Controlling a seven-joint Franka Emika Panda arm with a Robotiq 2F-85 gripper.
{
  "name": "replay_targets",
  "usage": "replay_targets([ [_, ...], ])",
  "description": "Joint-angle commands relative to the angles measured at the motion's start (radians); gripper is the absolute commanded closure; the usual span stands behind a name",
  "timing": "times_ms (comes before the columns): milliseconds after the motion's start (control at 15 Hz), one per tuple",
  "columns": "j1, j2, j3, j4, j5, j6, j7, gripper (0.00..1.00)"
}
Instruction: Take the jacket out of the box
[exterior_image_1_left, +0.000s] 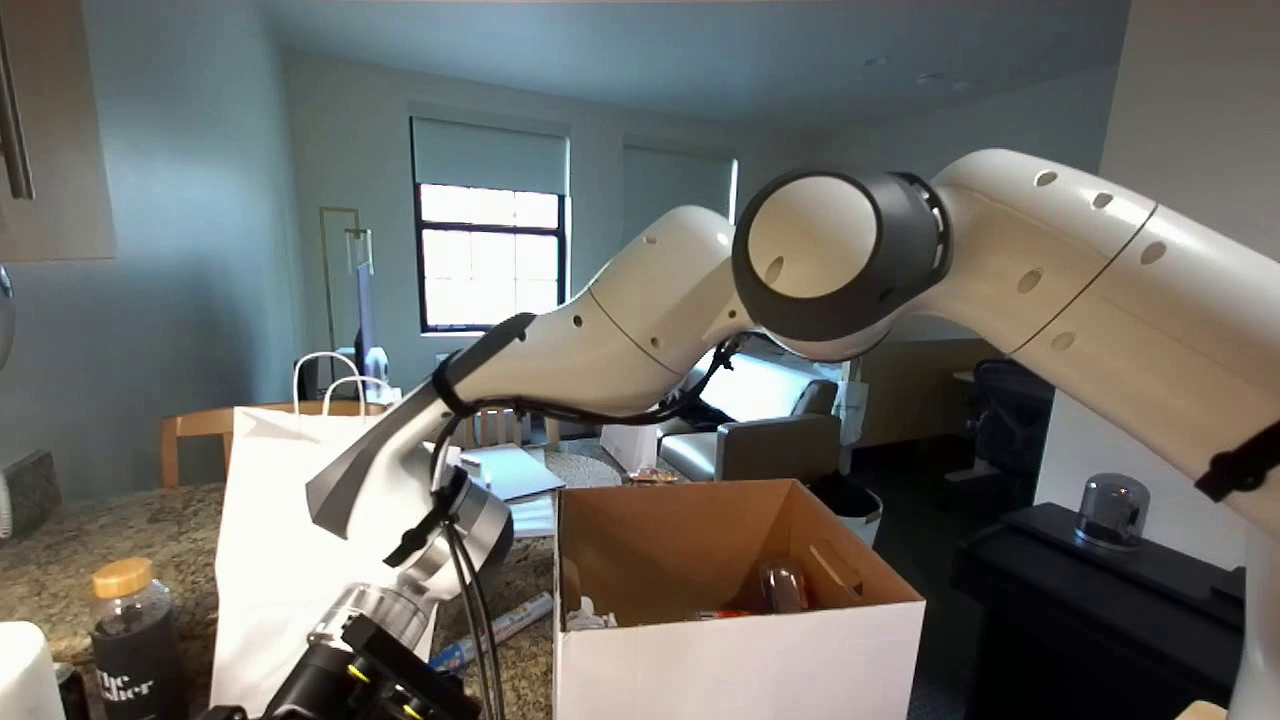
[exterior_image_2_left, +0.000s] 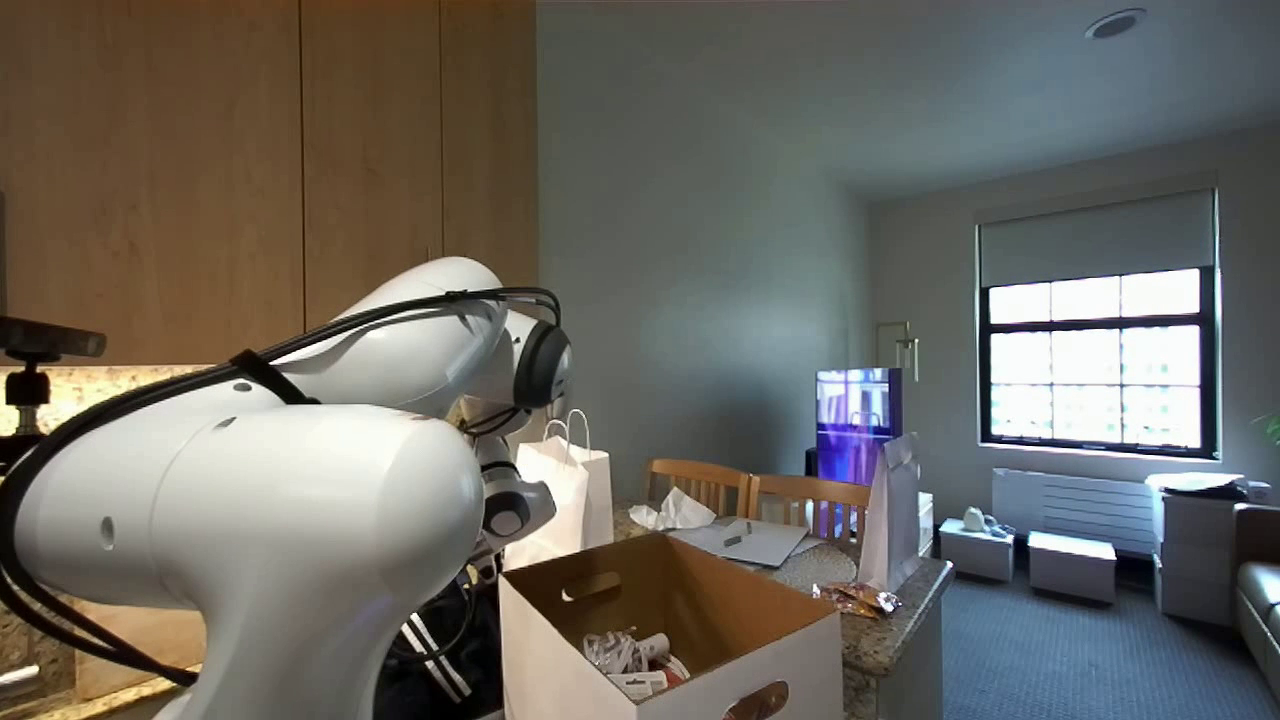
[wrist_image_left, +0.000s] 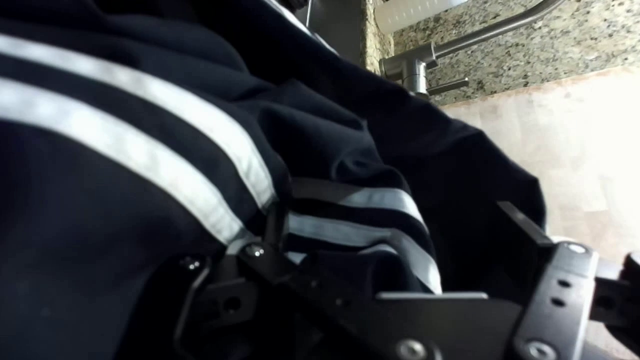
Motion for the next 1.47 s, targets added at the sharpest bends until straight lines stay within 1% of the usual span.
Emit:
replay_targets([
  [0,0.013,0.039,0.013,0.065,-0.065,0.013,0.09,0.0],
  [67,0.021,0.021,0.008,0.059,-0.09,0.02,0.114,0.0],
  [133,0.027,-0.02,0.001,0.031,-0.118,0.031,0.134,0.0],
  [267,0.027,-0.102,0.01,-0.032,-0.166,0.048,0.156,0.0],
  [333,0.05,-0.152,-0.017,-0.064,-0.162,0.046,0.151,0.0],
  [533,0.079,-0.312,-0.024,-0.175,-0.201,0.138,0.15,0.0],
  [600,0.058,-0.35,0.014,-0.205,-0.235,0.185,0.153,0.0],
  [733,0.06,-0.454,0.024,-0.275,-0.286,0.244,0.16,0.0],
  [867,0.045,-0.559,0.034,-0.349,-0.341,0.297,0.168,0.0],
  [1000,0.019,-0.666,0.032,-0.421,-0.403,0.33,0.179,0.0],
  [1200,-0.051,-0.809,0.025,-0.532,-0.446,0.409,0.18,0.0],
  [1400,-0.124,-0.951,-0.003,-0.65,-0.479,0.477,0.175,0.0],
])
